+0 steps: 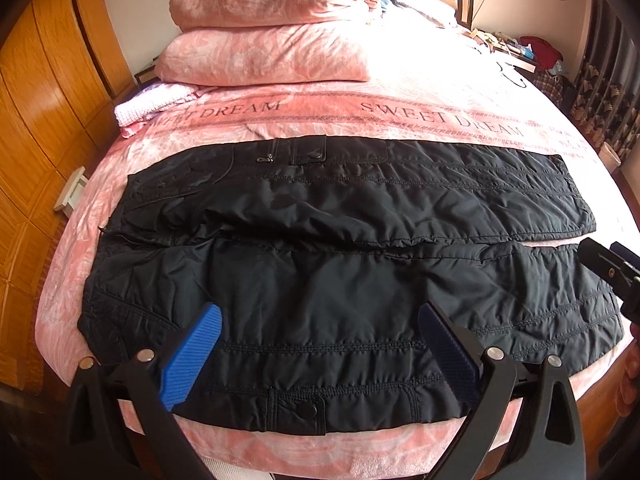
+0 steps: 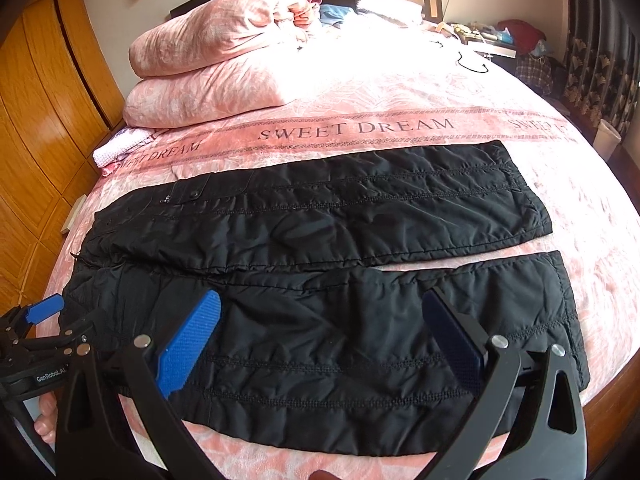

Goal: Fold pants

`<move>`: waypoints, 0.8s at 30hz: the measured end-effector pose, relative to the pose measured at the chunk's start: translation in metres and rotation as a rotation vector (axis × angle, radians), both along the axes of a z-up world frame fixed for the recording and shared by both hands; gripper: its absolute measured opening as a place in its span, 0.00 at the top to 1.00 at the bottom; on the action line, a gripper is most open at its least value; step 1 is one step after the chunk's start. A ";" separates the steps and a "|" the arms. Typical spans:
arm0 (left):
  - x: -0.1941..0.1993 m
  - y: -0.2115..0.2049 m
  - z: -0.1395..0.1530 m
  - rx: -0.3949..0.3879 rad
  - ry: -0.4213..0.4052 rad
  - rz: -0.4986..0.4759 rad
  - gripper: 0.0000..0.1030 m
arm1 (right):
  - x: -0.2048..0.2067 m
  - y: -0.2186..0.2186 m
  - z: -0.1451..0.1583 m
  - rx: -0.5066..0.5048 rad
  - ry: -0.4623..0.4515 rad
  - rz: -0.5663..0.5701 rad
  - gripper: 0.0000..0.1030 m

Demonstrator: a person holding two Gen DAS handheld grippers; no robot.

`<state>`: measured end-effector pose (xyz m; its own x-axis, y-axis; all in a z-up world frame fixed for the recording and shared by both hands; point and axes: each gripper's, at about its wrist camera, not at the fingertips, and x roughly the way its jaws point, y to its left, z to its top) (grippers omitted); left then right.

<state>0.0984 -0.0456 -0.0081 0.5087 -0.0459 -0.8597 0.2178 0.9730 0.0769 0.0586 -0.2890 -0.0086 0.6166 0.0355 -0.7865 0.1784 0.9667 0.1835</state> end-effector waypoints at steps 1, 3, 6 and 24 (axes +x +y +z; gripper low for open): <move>0.006 -0.002 -0.002 0.007 0.002 -0.006 0.03 | 0.009 -0.004 -0.002 0.010 0.001 0.026 0.02; 0.024 -0.005 -0.007 0.002 0.024 -0.030 0.03 | 0.035 -0.012 -0.006 0.015 0.001 0.110 0.02; 0.065 -0.009 -0.015 -0.037 0.082 -0.093 0.03 | 0.081 -0.031 -0.013 0.000 0.005 0.238 0.02; 0.307 -0.062 -0.105 -0.070 0.346 -0.449 0.03 | 0.299 -0.087 -0.111 0.096 0.314 0.659 0.02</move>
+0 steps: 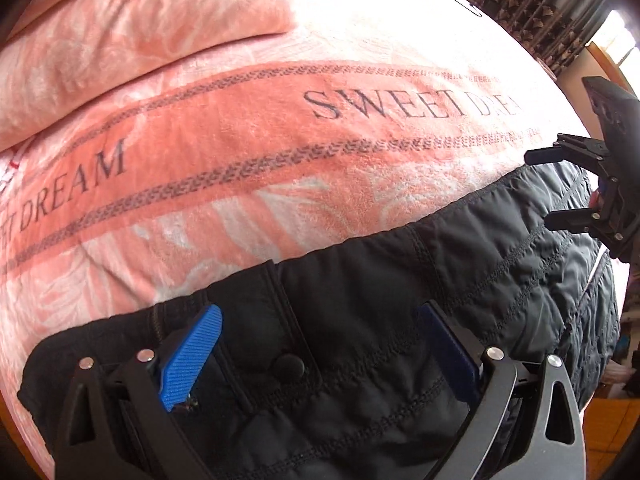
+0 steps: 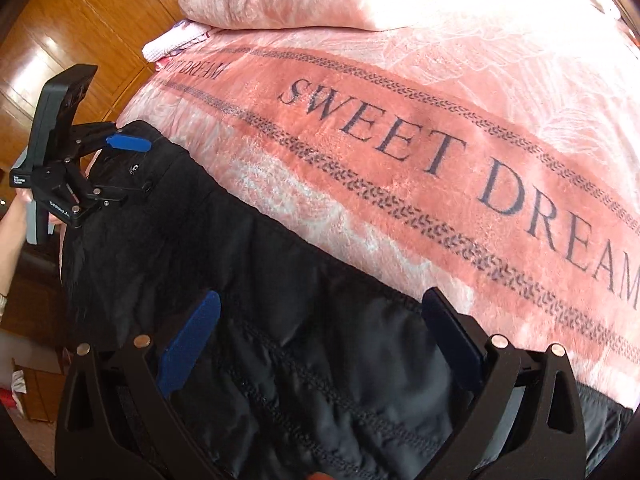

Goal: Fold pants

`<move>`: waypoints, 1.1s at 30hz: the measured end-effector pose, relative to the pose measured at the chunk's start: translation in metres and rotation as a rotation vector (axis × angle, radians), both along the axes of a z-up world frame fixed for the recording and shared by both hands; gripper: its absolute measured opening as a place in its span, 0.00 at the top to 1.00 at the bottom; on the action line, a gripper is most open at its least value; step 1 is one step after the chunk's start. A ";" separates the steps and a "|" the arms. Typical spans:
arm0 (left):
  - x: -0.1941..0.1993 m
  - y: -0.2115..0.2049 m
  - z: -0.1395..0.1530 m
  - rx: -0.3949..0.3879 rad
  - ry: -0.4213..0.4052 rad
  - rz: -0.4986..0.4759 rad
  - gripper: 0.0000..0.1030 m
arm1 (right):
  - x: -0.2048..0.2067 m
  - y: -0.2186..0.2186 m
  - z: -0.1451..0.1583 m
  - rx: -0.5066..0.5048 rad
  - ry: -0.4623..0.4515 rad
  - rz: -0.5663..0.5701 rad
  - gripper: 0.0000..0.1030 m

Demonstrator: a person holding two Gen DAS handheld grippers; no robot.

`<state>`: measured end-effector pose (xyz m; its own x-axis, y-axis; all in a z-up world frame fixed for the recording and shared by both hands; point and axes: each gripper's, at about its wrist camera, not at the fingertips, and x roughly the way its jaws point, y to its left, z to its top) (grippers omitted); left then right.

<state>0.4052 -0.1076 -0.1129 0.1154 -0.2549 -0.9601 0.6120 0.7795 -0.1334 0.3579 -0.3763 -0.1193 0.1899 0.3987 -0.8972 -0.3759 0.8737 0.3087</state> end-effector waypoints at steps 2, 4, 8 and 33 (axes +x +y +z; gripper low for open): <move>0.004 -0.005 -0.004 -0.016 0.015 -0.042 0.03 | 0.007 0.004 -0.007 -0.017 0.021 0.041 0.02; 0.008 -0.009 -0.010 -0.028 0.036 -0.056 0.03 | 0.012 0.009 -0.016 -0.047 0.036 0.073 0.02; 0.017 -0.011 -0.022 -0.017 0.045 -0.047 0.03 | 0.009 0.013 -0.025 -0.103 0.022 0.105 0.03; 0.007 -0.064 -0.004 -0.163 0.236 -0.388 0.11 | -0.073 -0.008 0.067 0.014 -0.315 0.139 0.93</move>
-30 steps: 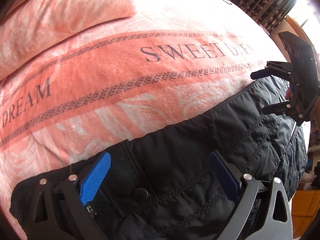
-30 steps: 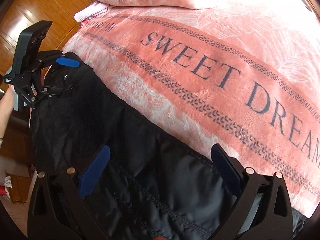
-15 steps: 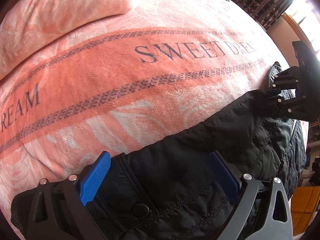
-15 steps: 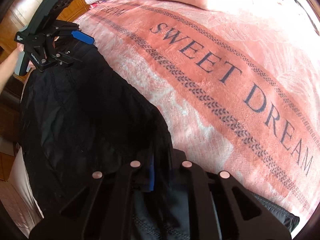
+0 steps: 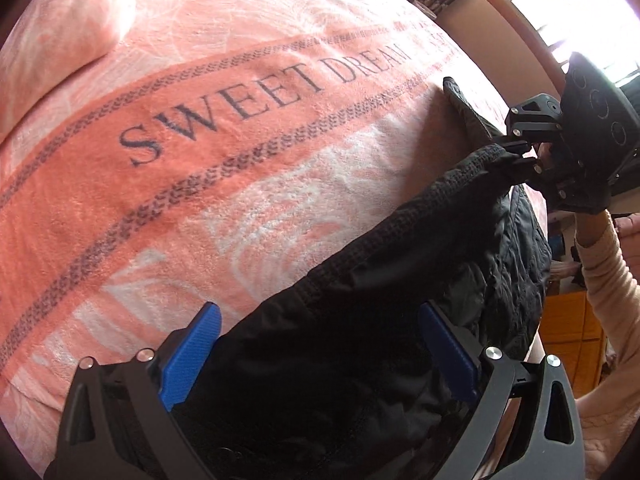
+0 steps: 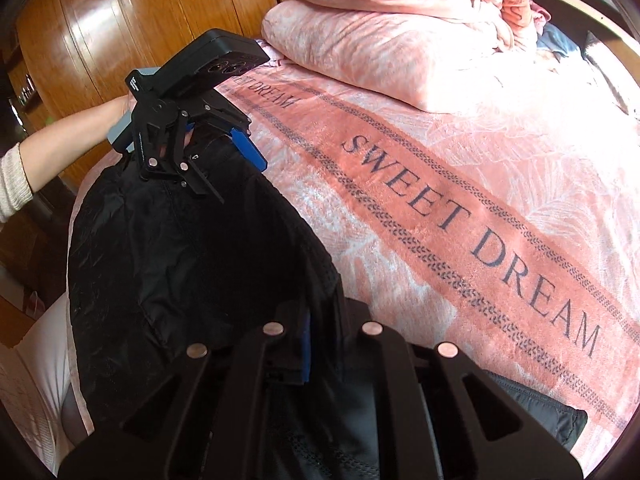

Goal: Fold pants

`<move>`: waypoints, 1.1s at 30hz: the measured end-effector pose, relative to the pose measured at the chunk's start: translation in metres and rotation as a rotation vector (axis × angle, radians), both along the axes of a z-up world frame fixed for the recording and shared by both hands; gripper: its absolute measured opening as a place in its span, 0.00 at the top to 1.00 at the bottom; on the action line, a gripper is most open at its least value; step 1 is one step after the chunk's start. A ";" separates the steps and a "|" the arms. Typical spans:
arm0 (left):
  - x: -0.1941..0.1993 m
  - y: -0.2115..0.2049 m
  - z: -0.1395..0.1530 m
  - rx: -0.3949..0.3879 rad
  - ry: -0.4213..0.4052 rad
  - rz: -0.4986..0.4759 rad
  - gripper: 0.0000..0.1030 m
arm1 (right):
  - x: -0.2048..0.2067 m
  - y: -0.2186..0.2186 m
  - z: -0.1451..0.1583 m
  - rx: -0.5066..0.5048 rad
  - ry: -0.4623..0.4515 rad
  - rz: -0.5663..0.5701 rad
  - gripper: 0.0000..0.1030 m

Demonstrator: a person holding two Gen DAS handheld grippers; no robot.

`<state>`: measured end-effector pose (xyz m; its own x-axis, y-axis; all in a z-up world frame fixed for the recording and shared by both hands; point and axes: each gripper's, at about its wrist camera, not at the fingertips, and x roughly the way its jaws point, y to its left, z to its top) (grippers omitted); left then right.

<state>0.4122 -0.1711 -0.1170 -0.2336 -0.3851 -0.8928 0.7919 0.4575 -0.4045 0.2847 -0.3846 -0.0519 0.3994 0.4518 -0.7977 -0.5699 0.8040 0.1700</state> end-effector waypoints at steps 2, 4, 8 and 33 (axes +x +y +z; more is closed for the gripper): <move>-0.001 0.004 -0.001 0.030 -0.030 0.010 0.39 | -0.003 0.000 0.002 0.006 -0.008 -0.013 0.93; -0.003 0.013 0.001 0.033 -0.041 0.020 0.63 | -0.003 0.002 0.003 0.010 -0.009 -0.025 0.92; -0.011 0.018 0.009 0.009 -0.075 0.034 0.82 | -0.009 0.010 0.009 -0.009 -0.034 -0.054 0.92; -0.321 0.093 0.109 0.001 -0.600 0.256 0.85 | -0.280 0.076 0.034 -0.031 -0.177 -0.223 0.93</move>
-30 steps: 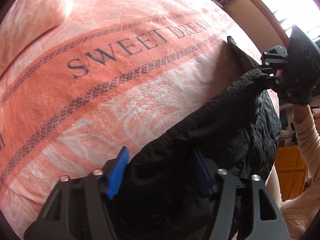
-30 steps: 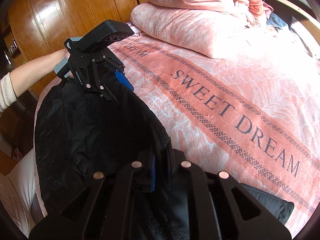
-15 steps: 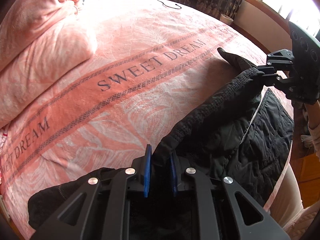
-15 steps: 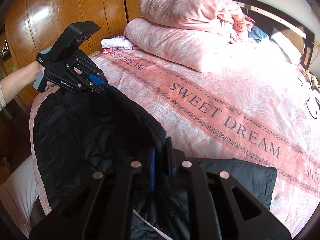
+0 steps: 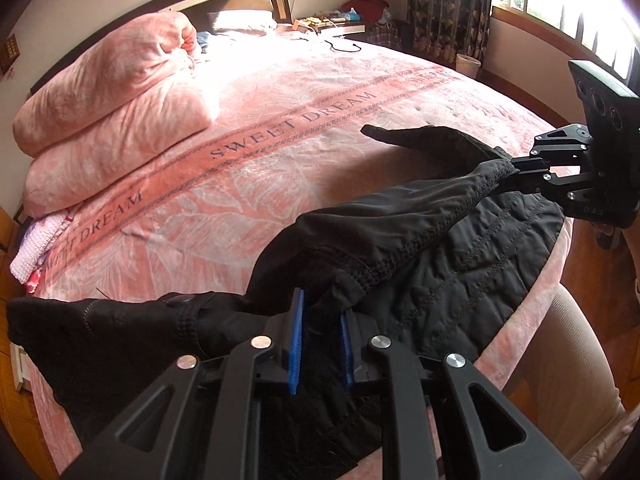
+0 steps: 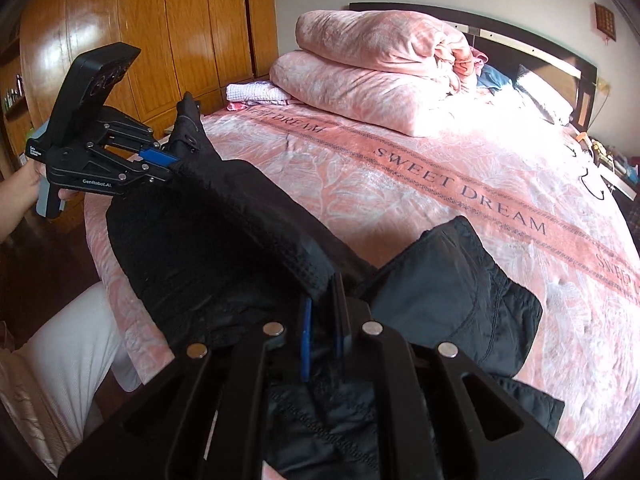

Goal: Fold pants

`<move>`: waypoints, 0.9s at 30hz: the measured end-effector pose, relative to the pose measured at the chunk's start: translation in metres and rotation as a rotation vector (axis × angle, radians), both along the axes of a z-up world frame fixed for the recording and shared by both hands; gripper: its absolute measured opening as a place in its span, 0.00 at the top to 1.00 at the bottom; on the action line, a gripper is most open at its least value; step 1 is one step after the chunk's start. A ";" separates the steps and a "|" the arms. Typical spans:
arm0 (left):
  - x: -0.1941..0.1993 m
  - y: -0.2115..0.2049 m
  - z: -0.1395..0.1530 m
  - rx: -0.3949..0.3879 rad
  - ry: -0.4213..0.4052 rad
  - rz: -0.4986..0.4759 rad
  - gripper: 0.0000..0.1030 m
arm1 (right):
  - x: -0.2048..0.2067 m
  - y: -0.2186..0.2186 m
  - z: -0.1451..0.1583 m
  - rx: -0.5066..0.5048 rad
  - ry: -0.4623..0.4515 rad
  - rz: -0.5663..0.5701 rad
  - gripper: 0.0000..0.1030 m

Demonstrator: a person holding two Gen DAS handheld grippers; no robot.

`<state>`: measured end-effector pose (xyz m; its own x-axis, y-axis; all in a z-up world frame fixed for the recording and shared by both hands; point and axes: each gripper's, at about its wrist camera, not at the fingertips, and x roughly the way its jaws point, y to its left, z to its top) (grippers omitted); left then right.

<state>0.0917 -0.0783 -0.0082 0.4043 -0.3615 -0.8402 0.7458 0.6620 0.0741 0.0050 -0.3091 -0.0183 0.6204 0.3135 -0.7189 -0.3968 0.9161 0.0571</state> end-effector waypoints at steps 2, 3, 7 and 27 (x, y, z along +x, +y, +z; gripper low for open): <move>-0.024 0.006 -0.011 -0.002 0.017 0.026 0.84 | -0.013 0.004 -0.015 0.016 0.038 -0.014 0.93; -0.034 0.009 -0.017 -0.004 0.030 0.039 0.84 | -0.018 0.005 -0.022 0.027 0.058 -0.021 0.93; -0.059 0.018 -0.050 -0.031 0.136 0.090 0.81 | -0.036 0.004 -0.045 0.061 0.116 -0.054 0.92; -0.047 0.074 -0.040 -0.218 0.263 0.351 0.17 | -0.040 -0.007 -0.006 0.078 0.086 -0.253 0.29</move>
<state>0.0447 -0.0047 -0.0479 0.3170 -0.4200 -0.8503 0.4500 0.8558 -0.2550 -0.0354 -0.3165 -0.0247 0.6240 0.2126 -0.7519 -0.1465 0.9771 0.1546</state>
